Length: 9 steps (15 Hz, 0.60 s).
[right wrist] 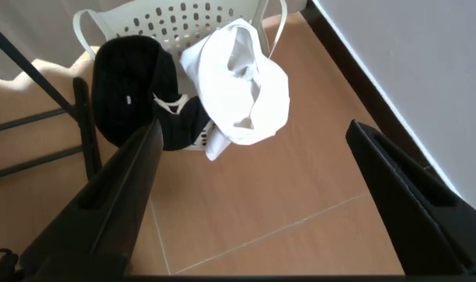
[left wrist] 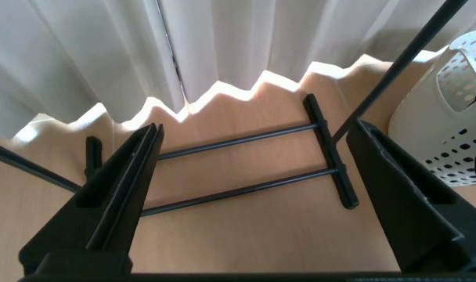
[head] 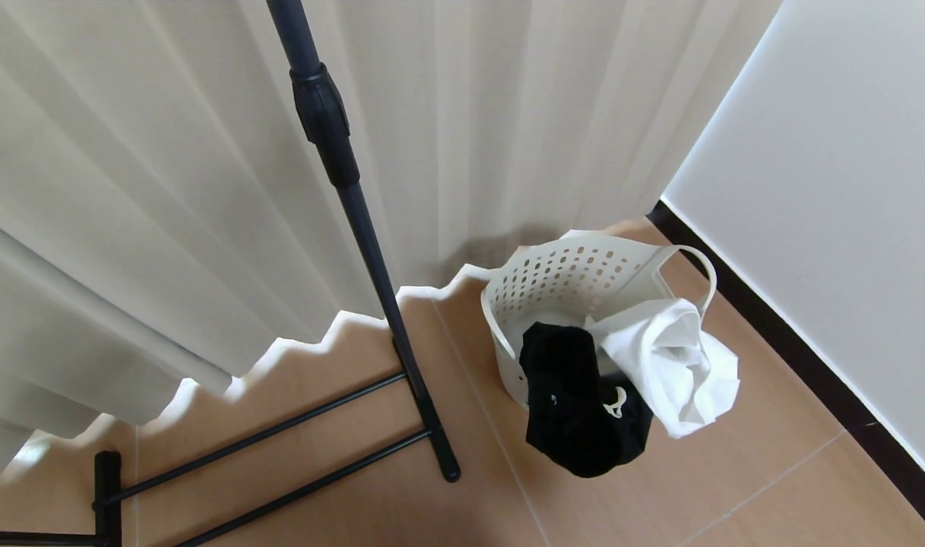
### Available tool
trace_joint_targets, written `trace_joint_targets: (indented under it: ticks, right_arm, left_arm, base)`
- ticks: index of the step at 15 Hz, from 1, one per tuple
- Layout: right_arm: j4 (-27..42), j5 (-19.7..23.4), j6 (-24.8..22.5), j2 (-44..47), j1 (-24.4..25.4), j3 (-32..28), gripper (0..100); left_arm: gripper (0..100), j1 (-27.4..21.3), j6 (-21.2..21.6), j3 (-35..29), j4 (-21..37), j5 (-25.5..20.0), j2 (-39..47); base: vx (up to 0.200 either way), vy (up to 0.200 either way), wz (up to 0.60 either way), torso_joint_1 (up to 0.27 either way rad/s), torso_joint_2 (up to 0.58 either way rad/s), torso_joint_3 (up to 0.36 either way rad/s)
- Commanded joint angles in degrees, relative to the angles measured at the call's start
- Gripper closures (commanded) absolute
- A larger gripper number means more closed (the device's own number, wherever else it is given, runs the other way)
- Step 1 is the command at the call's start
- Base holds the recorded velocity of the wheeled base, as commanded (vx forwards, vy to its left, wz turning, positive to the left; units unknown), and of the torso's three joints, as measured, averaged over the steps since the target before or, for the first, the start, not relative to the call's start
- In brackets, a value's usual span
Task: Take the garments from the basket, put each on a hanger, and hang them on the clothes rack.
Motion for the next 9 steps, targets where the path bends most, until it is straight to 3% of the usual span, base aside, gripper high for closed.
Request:
trace_joint_targets:
  ticks: [1, 2, 4, 5, 7, 8, 9]
  right_arm:
    - [1.84, -0.19, -0.50, 10.13, -0.06, -1.68, 0]
    - [1.58, 0.17, -0.59, 14.00, 0.29, -2.56, 0]
    - [-0.27, 3.15, -0.86, 33.95, 4.86, -9.51, 0]
    - [-1.32, 3.51, -1.30, 39.14, 6.71, -11.26, 0]
    - [-4.84, 2.10, -5.87, 58.82, 12.69, -20.41, 0]
    - [-5.01, 1.75, -7.01, 61.46, 13.30, -21.99, 0]
    - [-5.19, -0.45, -12.19, 70.87, 16.29, -28.67, 0]
  left_arm:
    - [0, 0.01, 0.00, 0.00, -0.10, 0.01, 0.00]
    - [0, 0.01, 0.00, 0.00, -0.10, 0.10, 0.00]
    - [0, 0.01, 0.00, 0.09, -0.10, 0.10, 0.00]
    - [0, 0.01, -0.09, 0.09, -0.10, 0.10, 0.00]
    - [0, 0.01, -0.09, 0.09, -0.10, 0.10, 0.00]
    - [0, 0.01, 0.00, 0.09, -0.10, 0.10, 0.00]
    - [0, 0.01, -0.09, 0.09, -0.10, 0.10, 0.00]
  base:
    - [0.000, 0.000, 0.00, 0.002, 0.00, -0.056]
    - [0.000, 0.000, 0.00, 0.000, 0.00, 0.000]
    - [0.000, 0.000, 0.00, 0.000, 0.00, 0.000]
    - [0.000, 0.000, 0.00, 0.000, 0.00, 0.000]
    - [0.000, 0.000, 0.00, 0.000, 0.00, 0.000]
    - [0.000, 0.000, 0.00, 0.000, 0.00, 0.000]
    - [0.000, 0.000, 0.00, 0.000, 0.00, 0.000]
